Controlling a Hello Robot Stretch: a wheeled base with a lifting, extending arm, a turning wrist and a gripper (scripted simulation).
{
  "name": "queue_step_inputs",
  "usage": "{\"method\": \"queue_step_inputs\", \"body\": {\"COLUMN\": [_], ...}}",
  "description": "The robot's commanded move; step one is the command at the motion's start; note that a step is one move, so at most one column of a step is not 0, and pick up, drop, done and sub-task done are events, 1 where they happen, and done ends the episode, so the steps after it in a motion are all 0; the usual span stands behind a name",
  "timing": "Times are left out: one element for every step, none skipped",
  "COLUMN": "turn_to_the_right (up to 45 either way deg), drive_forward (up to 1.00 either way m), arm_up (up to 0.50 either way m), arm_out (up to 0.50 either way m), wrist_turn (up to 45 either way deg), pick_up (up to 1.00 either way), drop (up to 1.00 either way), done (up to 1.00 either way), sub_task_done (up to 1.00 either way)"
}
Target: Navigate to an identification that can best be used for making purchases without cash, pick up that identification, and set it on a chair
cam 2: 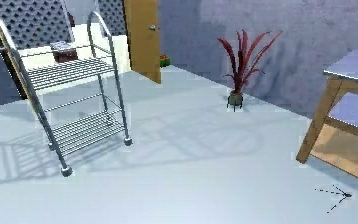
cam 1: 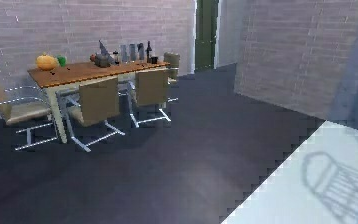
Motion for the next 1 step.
{"method": "queue_step_inputs", "body": {"turn_to_the_right": [0.0], "drive_forward": [0.50], "arm_up": [0.00], "arm_out": [0.00], "wrist_turn": [0.0], "pick_up": [0.00], "drop": [0.00], "done": [0.00], "sub_task_done": [0.00]}}
